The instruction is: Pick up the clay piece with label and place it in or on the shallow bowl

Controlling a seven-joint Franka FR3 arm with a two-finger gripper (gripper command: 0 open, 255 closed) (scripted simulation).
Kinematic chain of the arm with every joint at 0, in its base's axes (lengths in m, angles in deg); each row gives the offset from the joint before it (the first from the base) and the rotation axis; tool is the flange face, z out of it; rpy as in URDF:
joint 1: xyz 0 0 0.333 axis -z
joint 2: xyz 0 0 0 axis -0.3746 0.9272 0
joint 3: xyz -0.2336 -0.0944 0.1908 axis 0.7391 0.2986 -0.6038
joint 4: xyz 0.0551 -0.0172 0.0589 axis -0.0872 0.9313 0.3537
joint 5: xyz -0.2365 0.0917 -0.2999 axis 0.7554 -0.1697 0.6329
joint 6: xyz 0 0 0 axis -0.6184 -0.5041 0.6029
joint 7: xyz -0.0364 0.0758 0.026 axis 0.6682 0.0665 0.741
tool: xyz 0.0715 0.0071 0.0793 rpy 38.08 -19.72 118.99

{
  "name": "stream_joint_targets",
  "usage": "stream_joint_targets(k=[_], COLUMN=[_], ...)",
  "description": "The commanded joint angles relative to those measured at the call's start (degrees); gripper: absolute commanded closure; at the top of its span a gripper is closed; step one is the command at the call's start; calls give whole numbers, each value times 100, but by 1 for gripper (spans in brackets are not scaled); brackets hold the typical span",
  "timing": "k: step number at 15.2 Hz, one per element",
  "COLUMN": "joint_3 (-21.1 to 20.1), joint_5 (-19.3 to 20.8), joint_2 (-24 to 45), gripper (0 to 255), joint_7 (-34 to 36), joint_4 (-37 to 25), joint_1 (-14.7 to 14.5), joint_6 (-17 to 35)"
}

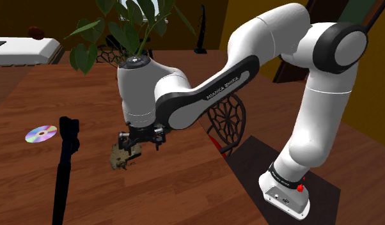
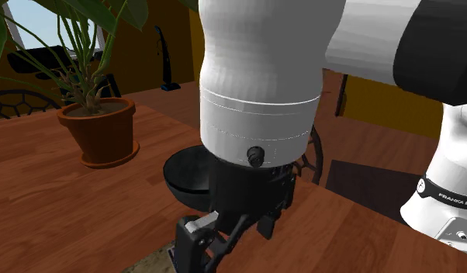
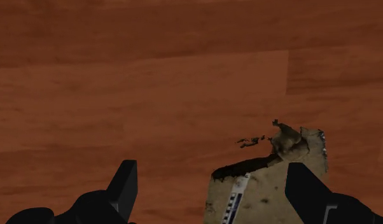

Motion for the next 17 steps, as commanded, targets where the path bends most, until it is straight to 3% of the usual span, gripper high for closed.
stream_joint_targets(k=[1, 7, 17], joint_3=[189, 853, 1023], joint_5=[560, 1473, 1682], joint_2=[607, 2135, 2420], gripper=[0, 0, 0], joint_7=[543, 1303, 1418], joint_4=[-486, -2257, -2127], joint_1=[-427, -1654, -1704], joint_6=[-122, -674, -294])
